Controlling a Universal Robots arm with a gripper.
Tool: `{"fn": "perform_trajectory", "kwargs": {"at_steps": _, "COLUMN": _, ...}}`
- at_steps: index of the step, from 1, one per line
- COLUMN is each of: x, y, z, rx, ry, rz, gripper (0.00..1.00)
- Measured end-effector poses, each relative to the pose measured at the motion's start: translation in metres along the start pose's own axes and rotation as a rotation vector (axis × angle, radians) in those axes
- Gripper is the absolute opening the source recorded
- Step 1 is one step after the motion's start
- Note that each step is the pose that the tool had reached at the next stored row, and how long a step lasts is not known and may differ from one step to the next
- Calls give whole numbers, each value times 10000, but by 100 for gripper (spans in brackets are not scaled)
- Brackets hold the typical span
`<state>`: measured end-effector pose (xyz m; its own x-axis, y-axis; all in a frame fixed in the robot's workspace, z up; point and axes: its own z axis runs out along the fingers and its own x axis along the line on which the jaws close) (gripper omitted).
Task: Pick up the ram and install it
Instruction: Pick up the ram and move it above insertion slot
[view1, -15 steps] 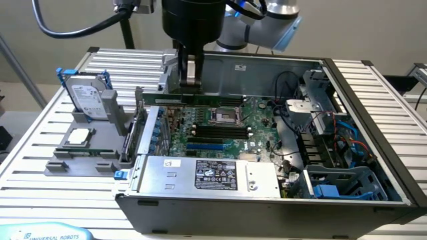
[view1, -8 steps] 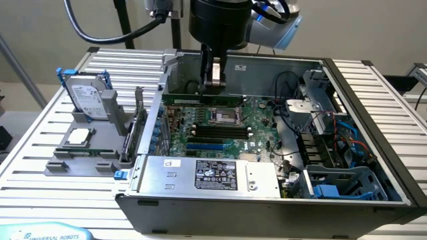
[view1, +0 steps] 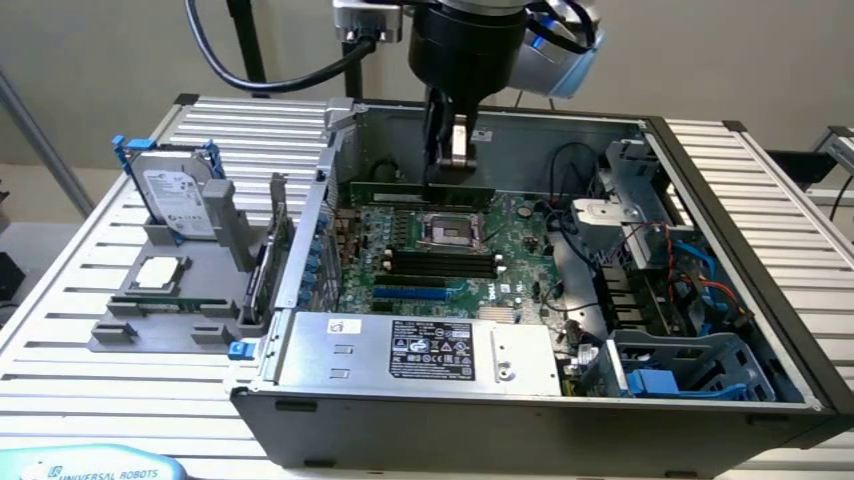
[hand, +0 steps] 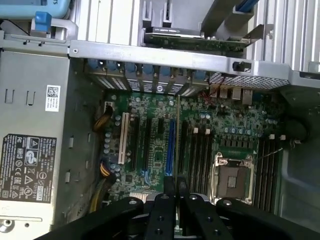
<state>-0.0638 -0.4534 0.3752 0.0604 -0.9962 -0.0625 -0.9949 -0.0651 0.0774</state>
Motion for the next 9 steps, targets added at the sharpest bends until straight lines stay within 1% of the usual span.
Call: {"fn": "perform_trajectory", "kwargs": {"at_steps": 9, "x": -297, "y": -106, "z": 174, "rx": 2, "ry": -31, "rz": -3, "gripper": 13}}
